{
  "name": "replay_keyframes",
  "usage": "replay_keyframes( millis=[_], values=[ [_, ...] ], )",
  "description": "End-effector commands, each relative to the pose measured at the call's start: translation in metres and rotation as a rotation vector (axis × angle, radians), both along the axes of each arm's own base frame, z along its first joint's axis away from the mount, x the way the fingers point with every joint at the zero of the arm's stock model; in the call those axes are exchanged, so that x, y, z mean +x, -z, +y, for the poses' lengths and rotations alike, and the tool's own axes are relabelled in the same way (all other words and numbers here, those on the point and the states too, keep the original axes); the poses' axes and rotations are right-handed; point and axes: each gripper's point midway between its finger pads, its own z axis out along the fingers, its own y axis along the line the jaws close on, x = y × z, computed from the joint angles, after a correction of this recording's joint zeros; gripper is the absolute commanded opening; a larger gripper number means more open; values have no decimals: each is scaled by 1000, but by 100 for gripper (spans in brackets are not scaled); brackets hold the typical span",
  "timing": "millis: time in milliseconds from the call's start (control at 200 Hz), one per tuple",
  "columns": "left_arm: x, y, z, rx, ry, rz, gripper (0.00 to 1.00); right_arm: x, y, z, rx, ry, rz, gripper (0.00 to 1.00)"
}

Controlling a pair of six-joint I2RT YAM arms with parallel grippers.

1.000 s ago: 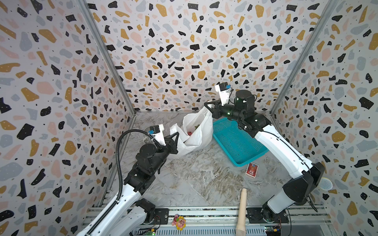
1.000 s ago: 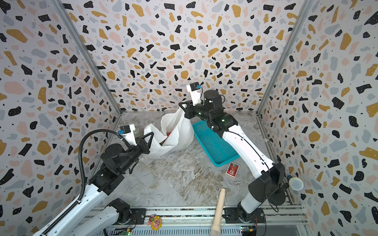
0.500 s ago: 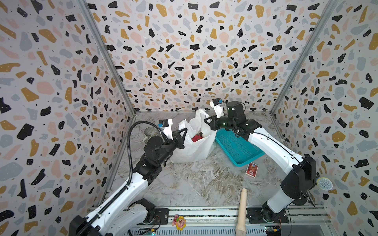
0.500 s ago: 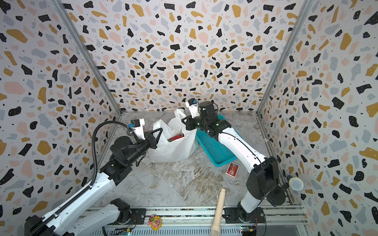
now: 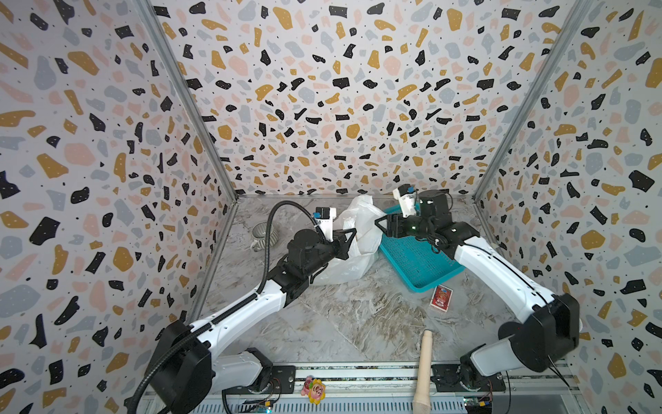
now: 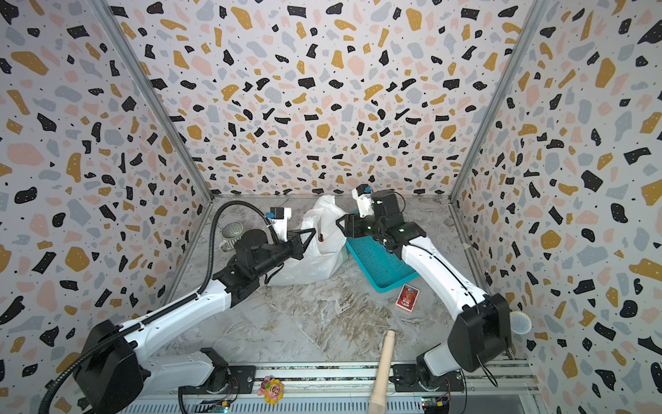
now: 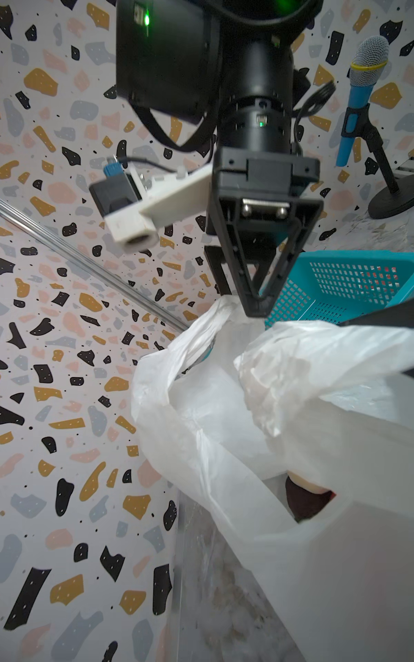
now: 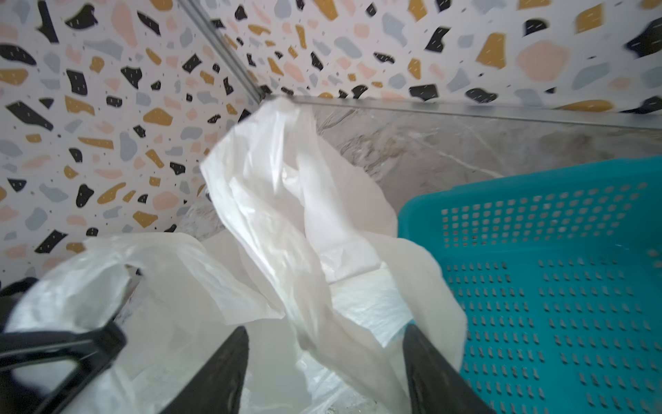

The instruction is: Place the fruits into the plastic bag

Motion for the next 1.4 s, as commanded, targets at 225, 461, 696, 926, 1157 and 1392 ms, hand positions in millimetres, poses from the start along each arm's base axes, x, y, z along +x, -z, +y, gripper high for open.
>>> replay_keyframes(
  millis=[225, 461, 696, 926, 1157, 1392],
  values=[
    [-7, -92, 17, 23, -72, -255, 100, -6, -53, -111, 61, 308, -178, 75],
    [-32, -146, 131, 159, -517, -340, 100, 2, -35, -146, 8, 462, -165, 75],
    [-37, -113, 210, 328, -865, -225, 99, 0, 6, -203, -136, 769, -66, 75],
    [-24, -80, 180, 296, -726, -143, 100, -19, 75, -240, -50, 932, 144, 78],
    [-18, -63, 173, 343, -686, -58, 99, -46, 153, -223, 147, 914, 361, 78],
    [-18, -76, 180, 327, -654, -44, 99, -37, 174, -197, 247, 804, 400, 77]
  ],
)
